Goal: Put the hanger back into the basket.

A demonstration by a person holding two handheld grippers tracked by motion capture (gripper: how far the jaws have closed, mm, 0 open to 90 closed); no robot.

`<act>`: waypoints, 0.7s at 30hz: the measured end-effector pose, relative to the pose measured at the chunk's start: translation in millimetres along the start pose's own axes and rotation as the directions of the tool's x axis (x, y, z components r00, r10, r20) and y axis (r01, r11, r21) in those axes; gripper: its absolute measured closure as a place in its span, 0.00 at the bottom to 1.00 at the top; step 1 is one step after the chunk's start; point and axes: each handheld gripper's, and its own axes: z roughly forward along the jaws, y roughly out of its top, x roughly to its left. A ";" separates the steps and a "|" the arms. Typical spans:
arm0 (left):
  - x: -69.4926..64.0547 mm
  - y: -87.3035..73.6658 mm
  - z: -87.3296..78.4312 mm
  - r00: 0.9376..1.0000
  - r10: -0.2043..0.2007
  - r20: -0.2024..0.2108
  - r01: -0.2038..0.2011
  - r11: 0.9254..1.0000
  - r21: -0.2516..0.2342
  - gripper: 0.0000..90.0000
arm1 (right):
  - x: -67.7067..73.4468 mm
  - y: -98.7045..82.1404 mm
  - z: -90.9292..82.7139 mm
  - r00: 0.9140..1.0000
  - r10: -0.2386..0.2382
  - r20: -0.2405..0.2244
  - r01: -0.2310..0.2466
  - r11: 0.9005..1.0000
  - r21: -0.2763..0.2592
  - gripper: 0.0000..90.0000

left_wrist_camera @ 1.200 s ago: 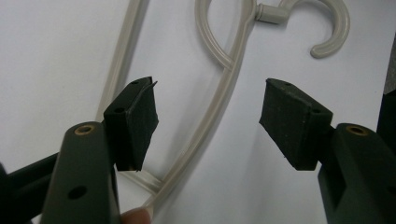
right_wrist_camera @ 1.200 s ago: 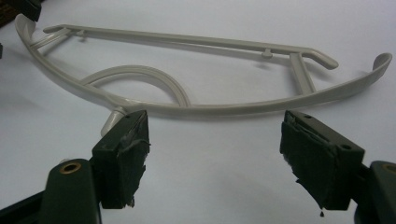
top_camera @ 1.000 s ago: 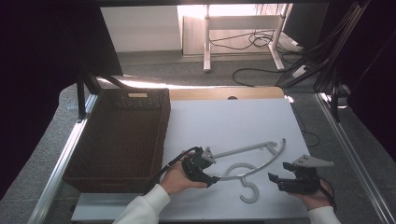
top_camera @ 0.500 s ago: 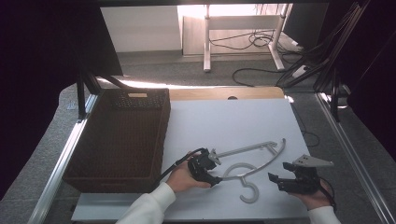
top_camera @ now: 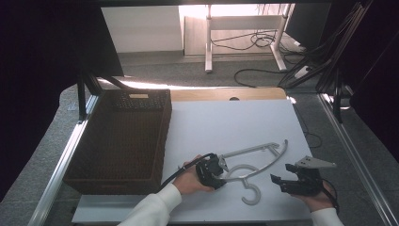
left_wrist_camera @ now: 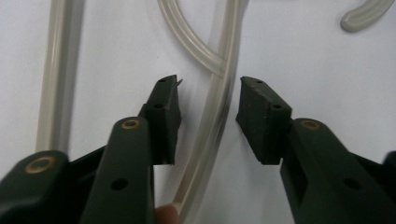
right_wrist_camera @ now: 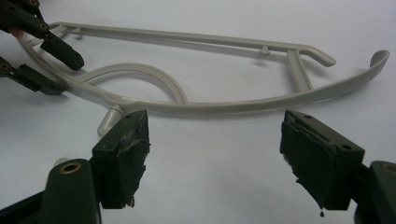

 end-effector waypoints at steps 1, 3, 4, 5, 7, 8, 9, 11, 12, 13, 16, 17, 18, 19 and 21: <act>-0.2 0.3 0.3 1.000 0.004 0.003 -0.004 1.000 0.001 0.68 | 0.0 0.0 0.0 1.000 0.000 0.001 0.000 1.000 0.000 0.27; -0.2 0.9 0.7 1.000 0.009 0.010 -0.009 1.000 0.004 0.71 | 0.2 0.1 0.2 1.000 0.002 0.001 -0.002 1.000 0.001 0.27; 0.7 1.2 0.9 1.000 0.006 0.017 -0.006 1.000 0.006 0.72 | 0.3 0.1 0.5 1.000 0.001 0.001 -0.001 1.000 0.002 0.27; 2.2 1.4 0.9 1.000 0.001 0.027 -0.001 1.000 0.008 0.72 | 0.5 0.1 0.8 1.000 0.001 0.001 -0.001 1.000 0.005 0.27; 5.3 1.3 1.0 0.999 -0.018 0.049 0.018 1.000 0.009 0.73 | 0.7 0.3 1.6 1.000 -0.002 -0.002 0.002 1.000 0.007 0.27; 6.4 1.4 1.0 0.998 -0.021 0.055 0.021 1.000 0.012 0.74 | 0.8 0.5 1.9 1.000 -0.002 -0.002 0.002 1.000 0.007 0.27; 6.9 1.7 1.2 0.998 -0.025 0.054 0.024 1.000 0.011 0.75 | 0.9 0.7 2.1 1.000 -0.003 -0.002 0.003 1.000 0.007 0.27; 7.8 2.8 1.0 0.998 -0.026 0.049 0.025 1.000 0.018 0.80 | 0.6 1.0 2.5 1.000 -0.005 -0.002 0.005 1.000 0.007 0.27; 7.9 3.5 1.2 0.998 -0.028 0.049 0.027 0.999 0.022 0.82 | 0.7 1.1 2.7 1.000 -0.003 -0.002 0.003 1.000 0.007 0.27; 7.9 4.2 1.2 0.999 -0.024 0.048 0.023 0.999 0.026 0.82 | 0.7 1.2 3.1 1.000 -0.004 -0.002 0.004 1.000 0.008 0.27; 6.4 6.4 1.2 0.999 -0.009 0.042 0.007 0.999 0.038 0.83 | 0.9 1.7 3.7 1.000 -0.008 -0.004 0.008 1.000 0.008 0.27; 5.5 7.2 1.1 0.999 -0.002 0.039 0.001 0.999 0.045 0.84 | 0.9 1.9 3.6 1.000 -0.009 -0.004 0.009 1.000 0.008 0.27; 4.2 8.1 1.2 0.999 0.006 0.038 -0.008 0.999 0.049 0.86 | 1.0 2.0 3.5 1.000 -0.009 -0.003 0.009 1.000 0.008 0.27; 3.2 9.2 1.3 0.999 0.010 0.038 -0.012 0.999 0.053 0.89 | 0.8 2.0 3.3 1.000 -0.010 -0.004 0.010 1.000 0.006 0.27; 4.8 10.5 1.4 0.999 -0.020 0.046 0.017 0.998 0.061 0.91 | 0.6 2.0 2.7 1.000 -0.005 -0.001 0.005 1.000 0.005 0.27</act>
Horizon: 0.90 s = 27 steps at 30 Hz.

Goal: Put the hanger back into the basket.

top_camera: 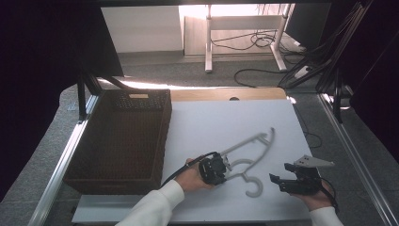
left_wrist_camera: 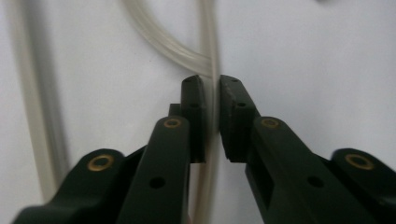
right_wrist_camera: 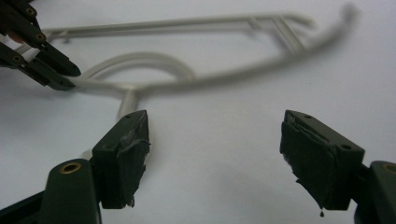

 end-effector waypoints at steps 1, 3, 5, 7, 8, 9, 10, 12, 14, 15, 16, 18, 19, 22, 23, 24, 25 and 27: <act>0.5 -0.2 0.0 1.000 0.005 0.004 -0.005 1.000 -0.001 0.91 | -0.3 -0.1 -0.2 1.000 -0.001 0.001 0.001 1.000 -0.001 0.27; 0.9 0.0 -0.4 1.000 0.004 0.007 -0.004 1.000 0.001 0.91 | -0.7 -0.2 -0.8 1.000 0.000 0.002 0.000 1.000 -0.004 0.27; 0.7 0.0 -0.4 1.000 0.003 0.005 -0.003 1.000 -0.001 0.91 | -0.9 -0.2 -1.4 1.000 0.004 0.005 -0.004 1.000 -0.006 0.27; 0.8 0.1 -0.7 1.000 -0.001 0.003 0.001 1.000 -0.004 0.91 | -1.5 -0.3 -2.1 1.000 0.005 0.008 -0.005 1.000 -0.010 0.27; 1.2 0.2 -0.8 1.000 -0.005 0.004 0.005 1.000 -0.007 0.91 | -1.6 -0.2 -2.7 1.000 0.008 0.010 -0.008 1.000 -0.012 0.28; 2.1 0.2 -1.3 1.000 -0.008 0.004 0.008 1.000 -0.009 0.91 | -2.1 -0.2 -3.1 1.000 0.005 0.014 -0.005 1.000 -0.016 0.28; 3.0 0.1 -2.8 1.000 -0.023 0.010 0.024 1.000 -0.015 0.91 | -2.5 -0.2 -3.8 1.000 0.007 0.017 -0.007 1.000 -0.018 0.28; 5.4 -0.8 -6.0 0.999 -0.044 0.024 0.044 0.998 -0.034 0.91 | -3.9 -0.5 -5.4 1.000 0.012 0.025 -0.011 1.000 -0.023 0.28; 8.0 -2.2 -12.4 0.997 -0.063 0.039 0.066 0.996 -0.065 0.91 | -6.1 -1.2 -7.0 0.999 0.026 0.041 -0.024 0.999 -0.028 0.28; 9.1 -2.9 -16.3 0.996 -0.071 0.047 0.075 0.994 -0.083 0.91 | -7.6 -1.7 -7.7 0.998 0.035 0.051 -0.034 0.999 -0.029 0.28; 10.1 -3.6 -20.7 0.995 -0.080 0.055 0.086 0.991 -0.103 0.91 | -9.5 -2.4 -8.4 0.997 0.045 0.059 -0.043 0.999 -0.032 0.28; 12.6 -5.3 -29.9 0.993 -0.090 0.072 0.099 0.985 -0.143 0.91 | -12.5 -3.7 -9.8 0.996 0.062 0.069 -0.059 0.998 -0.037 0.28; 13.2 -6.1 -34.6 0.992 -0.100 0.077 0.112 0.980 -0.166 0.91 | -13.8 -4.1 -10.2 0.995 0.066 0.073 -0.063 0.997 -0.040 0.28; 15.1 -9.1 -49.4 0.989 -0.116 0.091 0.134 0.965 -0.226 0.91 | -15.3 -4.4 -11.0 0.993 0.080 0.083 -0.077 0.996 -0.043 0.29; 15.7 -10.2 -54.4 0.988 -0.120 0.092 0.139 0.960 -0.243 0.91 | -15.5 -4.4 -11.1 0.993 0.081 0.085 -0.078 0.996 -0.044 0.29; 16.3 -11.1 -59.4 0.989 -0.122 0.088 0.141 0.956 -0.258 0.91 | -15.3 -4.3 -11.0 0.993 0.081 0.086 -0.078 0.996 -0.044 0.29; 16.7 -12.0 -64.2 0.988 -0.127 0.085 0.146 0.951 -0.273 0.91 | -15.2 -4.3 -10.9 0.993 0.081 0.086 -0.077 0.996 -0.044 0.29; 17.3 -13.6 -72.5 0.987 -0.135 0.087 0.156 0.938 -0.308 0.91 | -14.9 -4.4 -10.7 0.993 0.077 0.087 -0.074 0.996 -0.042 0.29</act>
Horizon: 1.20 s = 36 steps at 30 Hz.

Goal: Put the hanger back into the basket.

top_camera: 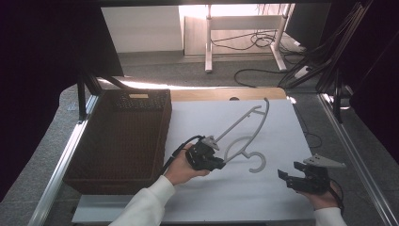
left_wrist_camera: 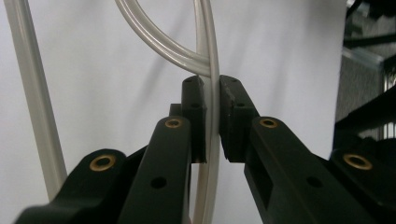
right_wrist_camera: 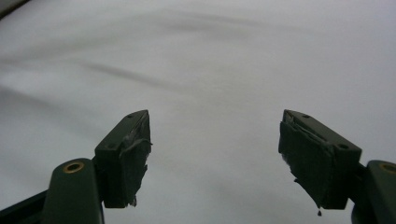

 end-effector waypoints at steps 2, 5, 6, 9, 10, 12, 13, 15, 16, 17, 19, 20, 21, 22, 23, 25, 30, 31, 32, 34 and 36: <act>-0.4 1.3 -7.1 1.000 -0.007 -0.002 0.007 1.000 -0.020 0.91 | 0.2 -0.1 0.4 1.000 -0.002 0.001 0.002 1.000 0.003 0.29; -1.0 3.5 -15.7 1.000 -0.009 -0.005 0.009 0.999 -0.035 0.91 | 0.3 0.2 0.6 1.000 0.000 0.001 0.000 1.000 0.002 0.29; -1.6 4.6 -18.1 1.000 -0.006 -0.006 0.006 0.999 -0.039 0.91 | 0.2 0.1 0.7 1.000 0.000 0.002 0.000 1.000 0.002 0.29; -3.8 7.3 -21.9 1.000 0.000 -0.007 0.000 0.999 -0.044 0.91 | 0.1 -0.1 1.1 1.000 0.000 0.002 0.000 1.000 0.005 0.29; -4.5 8.3 -22.9 1.000 -0.001 -0.004 0.001 0.999 -0.047 0.91 | 0.1 -0.1 1.1 1.000 -0.001 0.002 0.001 1.000 0.005 0.29; -6.5 10.9 -25.3 1.000 0.002 -0.006 -0.002 0.999 -0.048 0.91 | -0.1 -0.3 1.1 1.000 -0.004 0.002 0.004 1.000 0.006 0.29; -7.8 12.4 -26.5 1.000 0.002 -0.010 -0.003 0.999 -0.048 0.91 | -0.2 -0.3 1.2 1.000 -0.004 0.002 0.004 1.000 0.006 0.29; -9.5 14.9 -29.3 1.000 0.008 -0.012 -0.008 0.999 -0.049 0.91 | -0.1 -0.3 1.3 1.000 -0.005 0.002 0.005 1.000 0.006 0.29; -10.5 16.5 -31.1 1.000 0.014 -0.016 -0.014 0.999 -0.049 0.91 | 0.1 -0.3 1.3 1.000 -0.003 0.001 0.003 1.000 0.008 0.29; -11.6 18.2 -33.3 1.000 0.017 -0.019 -0.018 0.999 -0.049 0.91 | 0.1 -0.3 1.2 1.000 -0.003 0.001 0.003 1.000 0.007 0.29; -13.2 21.7 -38.8 0.999 0.029 -0.025 -0.030 0.998 -0.046 0.91 | 0.0 -0.2 0.9 1.000 -0.004 0.000 0.004 1.000 0.006 0.29; -13.4 23.1 -41.3 0.999 0.036 -0.027 -0.037 0.998 -0.043 0.91 | -0.1 -0.2 0.9 1.000 -0.003 0.001 0.003 1.000 0.006 0.29; -13.5 24.0 -42.9 0.999 0.039 -0.030 -0.040 0.998 -0.043 0.91 | -0.3 -0.2 0.8 1.000 -0.002 0.001 0.002 1.000 0.005 0.29; -13.8 25.1 -45.2 0.999 0.038 -0.033 -0.040 0.998 -0.047 0.91 | -0.3 -0.2 0.6 1.000 0.000 0.001 0.000 1.000 0.005 0.29; -13.7 25.7 -46.8 0.999 0.040 -0.037 -0.042 0.998 -0.046 0.91 | -0.3 -0.1 0.5 1.000 0.000 0.003 0.000 1.000 0.004 0.29; -13.7 26.6 -50.9 0.998 0.038 -0.045 -0.040 0.998 -0.048 0.91 | -0.2 -0.1 0.3 1.000 0.001 0.002 -0.001 1.000 0.004 0.28; -13.5 28.0 -62.3 0.997 0.034 -0.068 -0.037 0.998 -0.052 0.91 | 0.3 0.0 0.0 1.000 0.002 -0.001 -0.002 1.000 0.003 0.28; -13.6 28.2 -63.9 0.997 0.032 -0.070 -0.036 0.998 -0.053 0.91 | 0.4 0.0 0.0 1.000 0.001 -0.001 -0.001 1.000 0.003 0.28; -13.7 28.5 -66.0 0.997 0.030 -0.075 -0.034 0.998 -0.056 0.91 | 0.6 0.1 0.0 1.000 0.002 0.000 -0.002 1.000 0.002 0.28; -13.2 29.5 -70.4 0.996 0.032 -0.082 -0.037 0.998 -0.058 0.91 | 1.2 0.2 0.3 1.000 0.002 -0.001 -0.002 1.000 0.002 0.28; -12.4 31.0 -74.2 0.995 0.035 -0.092 -0.040 0.997 -0.060 0.91 | 1.6 0.3 0.9 1.000 -0.001 -0.003 0.001 1.000 0.002 0.28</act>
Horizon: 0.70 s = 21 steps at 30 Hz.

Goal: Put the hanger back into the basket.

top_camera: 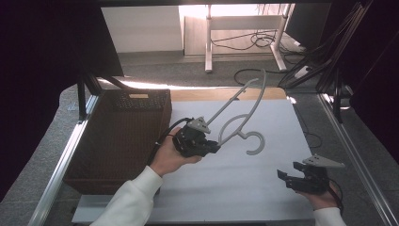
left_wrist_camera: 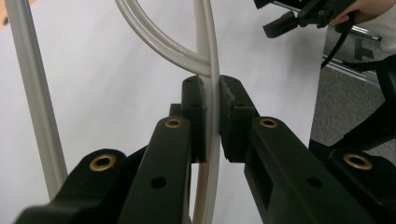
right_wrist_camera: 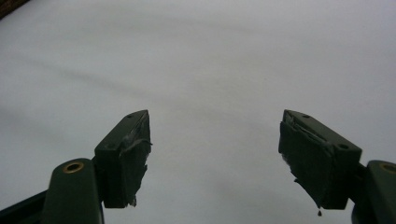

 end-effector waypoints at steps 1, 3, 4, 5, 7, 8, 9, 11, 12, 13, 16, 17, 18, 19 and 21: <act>0.4 0.7 -1.5 1.000 0.001 -0.003 -0.001 1.000 -0.004 0.91 | 0.4 0.1 0.3 1.000 0.000 -0.002 0.000 1.000 0.000 0.28; 1.4 1.8 -4.5 1.000 0.004 -0.010 -0.004 1.000 -0.003 0.91 | 0.8 0.3 0.1 1.000 -0.004 -0.003 0.004 1.000 -0.001 0.28; 1.9 2.1 -5.8 1.000 0.005 -0.015 -0.005 1.000 -0.002 0.91 | 0.8 0.3 -0.2 1.000 -0.004 -0.003 0.004 1.000 -0.003 0.28; 2.6 2.2 -7.3 1.000 0.005 -0.020 -0.005 1.000 -0.001 0.91 | 0.9 0.4 -0.5 1.000 -0.002 -0.002 0.002 1.000 -0.005 0.28; 4.1 2.2 -10.3 1.000 0.006 -0.030 -0.006 1.000 0.002 0.91 | 0.5 0.4 -0.7 1.000 -0.004 -0.001 0.004 1.000 -0.006 0.28; 4.8 2.1 -11.9 0.999 0.006 -0.034 -0.006 1.000 0.002 0.91 | 0.5 0.5 -0.9 1.000 -0.004 -0.001 0.004 1.000 -0.008 0.28; 5.6 1.8 -13.7 0.999 0.005 -0.038 -0.005 1.000 0.003 0.91 | 0.5 0.6 -1.2 1.000 -0.004 -0.003 0.004 1.000 -0.010 0.28; 7.5 1.0 -17.6 0.999 0.005 -0.048 -0.005 1.000 0.006 0.91 | 0.8 0.8 -1.9 1.000 -0.004 -0.004 0.004 1.000 -0.014 0.28; 8.7 0.0 -20.1 0.999 0.002 -0.052 -0.002 1.000 0.005 0.91 | 0.8 0.9 -2.1 1.000 -0.005 -0.004 0.005 1.000 -0.017 0.28; 9.6 -0.6 -21.8 0.999 0.001 -0.053 -0.001 1.000 0.006 0.91 | 0.9 1.0 -2.4 1.000 -0.006 -0.004 0.006 1.000 -0.018 0.28; 12.7 -4.1 -28.0 0.998 -0.004 -0.065 0.005 1.000 0.013 0.91 | 1.1 1.2 -2.6 1.000 -0.008 -0.004 0.008 1.000 -0.020 0.28; 13.9 -5.4 -30.3 0.998 -0.003 -0.069 0.004 1.000 0.016 0.91 | 1.2 1.3 -2.4 1.000 -0.008 -0.004 0.008 1.000 -0.021 0.28; 15.2 -7.0 -33.1 0.997 -0.005 -0.074 0.006 1.000 0.015 0.91 | 1.5 1.3 -2.3 1.000 -0.010 -0.007 0.010 1.000 -0.021 0.28; 15.9 -8.0 -34.7 0.997 -0.006 -0.077 0.008 1.000 0.016 0.91 | 2.0 1.4 -2.1 1.000 -0.015 -0.011 0.015 1.000 -0.023 0.28; 18.1 -10.6 -38.6 0.996 -0.014 -0.084 0.015 1.000 0.012 0.91 | 3.1 1.7 -1.9 1.000 -0.020 -0.022 0.019 1.000 -0.025 0.27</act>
